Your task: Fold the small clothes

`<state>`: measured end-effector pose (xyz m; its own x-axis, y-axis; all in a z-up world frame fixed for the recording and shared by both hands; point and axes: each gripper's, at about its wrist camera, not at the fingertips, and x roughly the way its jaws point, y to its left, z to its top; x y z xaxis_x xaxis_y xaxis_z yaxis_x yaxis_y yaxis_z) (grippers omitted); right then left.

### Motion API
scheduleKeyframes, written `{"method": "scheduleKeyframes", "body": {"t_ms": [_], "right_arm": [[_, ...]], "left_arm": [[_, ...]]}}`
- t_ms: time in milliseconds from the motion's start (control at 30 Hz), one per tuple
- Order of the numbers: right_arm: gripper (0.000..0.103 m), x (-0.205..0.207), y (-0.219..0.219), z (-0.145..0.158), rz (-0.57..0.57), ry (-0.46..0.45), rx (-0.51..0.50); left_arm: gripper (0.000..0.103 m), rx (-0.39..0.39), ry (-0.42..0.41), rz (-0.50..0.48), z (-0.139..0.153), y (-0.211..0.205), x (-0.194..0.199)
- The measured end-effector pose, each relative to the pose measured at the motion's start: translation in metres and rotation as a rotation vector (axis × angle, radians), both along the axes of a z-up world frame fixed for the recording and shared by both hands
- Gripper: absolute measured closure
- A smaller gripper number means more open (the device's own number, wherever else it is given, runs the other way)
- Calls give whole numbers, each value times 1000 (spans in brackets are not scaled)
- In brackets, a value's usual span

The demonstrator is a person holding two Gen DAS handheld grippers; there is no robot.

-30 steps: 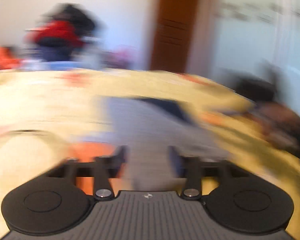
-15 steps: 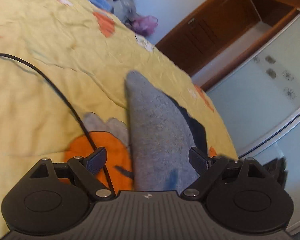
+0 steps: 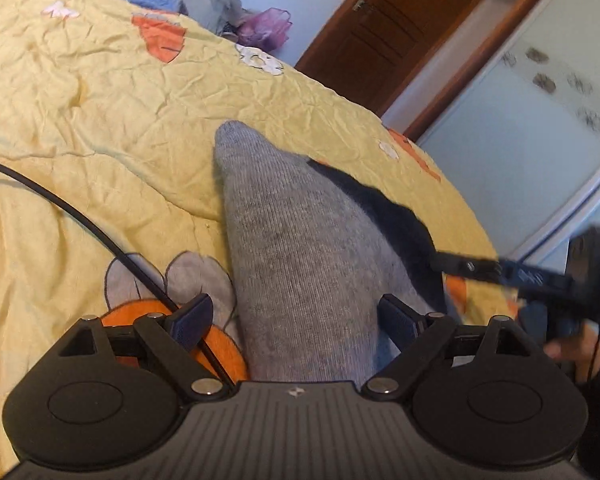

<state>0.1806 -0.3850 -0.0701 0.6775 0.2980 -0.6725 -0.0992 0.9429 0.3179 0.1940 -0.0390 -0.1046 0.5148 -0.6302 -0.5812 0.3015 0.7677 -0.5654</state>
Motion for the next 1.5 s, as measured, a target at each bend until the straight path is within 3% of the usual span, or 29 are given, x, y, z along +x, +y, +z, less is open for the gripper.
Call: {"method": "scheduleKeyframes", "body": {"t_ms": [133, 200, 233, 267, 333, 533, 633, 700, 767, 833, 867, 933, 1000, 1033, 1100, 1133, 1167, 1200, 1267, 1333, 1400, 1433, 1500], "right_arm": [[24, 18, 11, -21, -10, 89, 144], [34, 23, 13, -28, -2, 78, 212], [55, 25, 13, -29, 1, 100, 235], [66, 27, 12, -31, 7, 115, 257], [70, 24, 10, -29, 7, 120, 296], [71, 12, 27, -5, 57, 68, 436], [71, 23, 47, -7, 97, 76, 454], [69, 36, 64, -17, 87, 78, 406], [54, 46, 76, -27, 52, 109, 331], [52, 38, 73, -23, 33, 124, 360], [52, 25, 70, -14, 32, 101, 362], [47, -6, 61, 6, 45, 29, 371], [30, -32, 52, 18, 73, 4, 435], [17, -40, 49, 20, 90, 15, 466], [16, -46, 51, 17, 118, 69, 523], [17, -45, 52, 13, 125, 96, 560], [18, -43, 52, 9, 122, 114, 590], [19, -40, 53, 3, 109, 128, 599], [22, -32, 56, -9, 79, 175, 611], [26, -24, 61, -19, 59, 217, 607], [27, -20, 68, -26, 69, 235, 601], [28, -18, 72, -27, 70, 235, 590], [40, -17, 82, -28, 81, 212, 543]], "left_arm": [[15, -135, 108, 26, -6, 0, 35], [57, -111, 147, 18, -8, -6, 47], [63, -82, 150, 4, -9, -8, 51], [65, -76, 131, -9, -7, -8, 50], [68, -36, 82, -36, 1, -8, 43], [69, 7, -28, -82, 45, 26, 21], [67, 85, -62, -41, 50, 46, 23], [58, 203, -64, -4, 37, 48, 30], [48, 245, -5, 37, 23, 52, 32], [46, 217, -73, 58, 32, 68, 10], [38, 250, -145, 68, 40, 77, -7], [23, 400, -320, 87, 52, 96, -41], [21, 669, -500, 98, 55, 120, -65], [20, 815, -536, 105, 54, 135, -69], [20, 1085, -529, 205, 53, 177, -60], [22, 1161, -496, 311, 58, 204, -52], [23, 1160, -440, 421, 70, 229, -46], [23, 1082, -387, 516, 85, 250, -46], [23, 772, -369, 572, 112, 270, -66], [23, 469, -359, 426, 116, 254, -85], [22, 251, -362, 222, 103, 220, -104], [22, 186, -350, 131, 88, 194, -109], [22, 179, -307, 34, 63, 149, -113]]}}
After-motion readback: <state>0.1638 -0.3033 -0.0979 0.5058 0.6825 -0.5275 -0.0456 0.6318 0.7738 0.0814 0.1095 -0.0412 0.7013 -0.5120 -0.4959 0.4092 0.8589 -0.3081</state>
